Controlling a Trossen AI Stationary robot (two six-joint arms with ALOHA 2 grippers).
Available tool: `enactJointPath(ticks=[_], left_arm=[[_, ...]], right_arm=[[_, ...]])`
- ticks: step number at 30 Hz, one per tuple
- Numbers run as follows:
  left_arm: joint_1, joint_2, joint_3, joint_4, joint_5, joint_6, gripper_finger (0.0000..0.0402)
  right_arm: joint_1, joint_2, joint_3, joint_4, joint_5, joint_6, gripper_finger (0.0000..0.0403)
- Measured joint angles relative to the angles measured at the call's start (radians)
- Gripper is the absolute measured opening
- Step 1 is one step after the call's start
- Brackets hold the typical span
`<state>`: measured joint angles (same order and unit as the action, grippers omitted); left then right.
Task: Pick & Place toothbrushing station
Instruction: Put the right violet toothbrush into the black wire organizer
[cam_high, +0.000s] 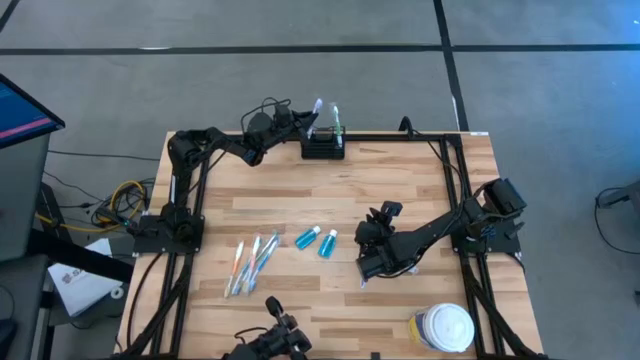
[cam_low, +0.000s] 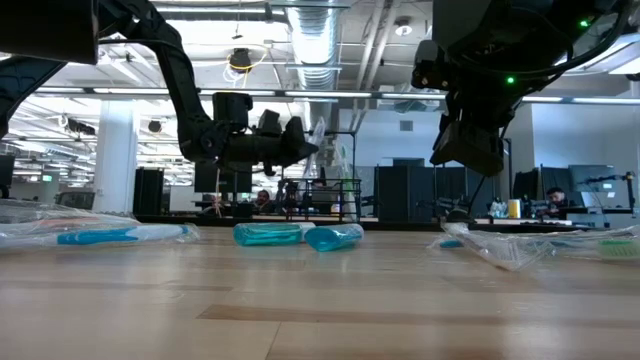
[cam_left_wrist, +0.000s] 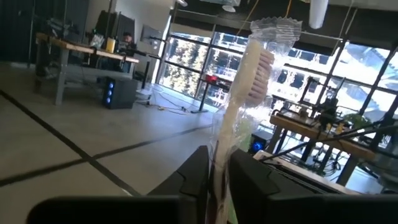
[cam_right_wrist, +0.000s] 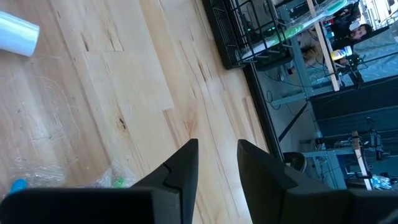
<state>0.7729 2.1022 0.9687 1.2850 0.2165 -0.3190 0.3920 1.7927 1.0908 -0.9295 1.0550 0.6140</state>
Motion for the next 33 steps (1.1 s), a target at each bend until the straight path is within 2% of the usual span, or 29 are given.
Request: enactJointPath(ticks=[4, 13, 33], left_arm=[[0.005, -0.055, -0.019, -0.081, 0.001, 0.003, 0.0059], [0.005, -0.241, -0.124, -0.252, -0.03, 0.127, 0.006], [0.001, -0.221, -0.133, -0.368, -0.068, 0.069, 0.006]], right_arm=[[0.0, 0.0, 0.0, 0.0, 0.0, 0.0, 0.0102], [0.0, 0.0, -0.001, 0.002, 0.0, 0.0, 0.0102], [-0.001, 0.0, -0.001, -0.005, 0.0, -0.004, 0.0102]])
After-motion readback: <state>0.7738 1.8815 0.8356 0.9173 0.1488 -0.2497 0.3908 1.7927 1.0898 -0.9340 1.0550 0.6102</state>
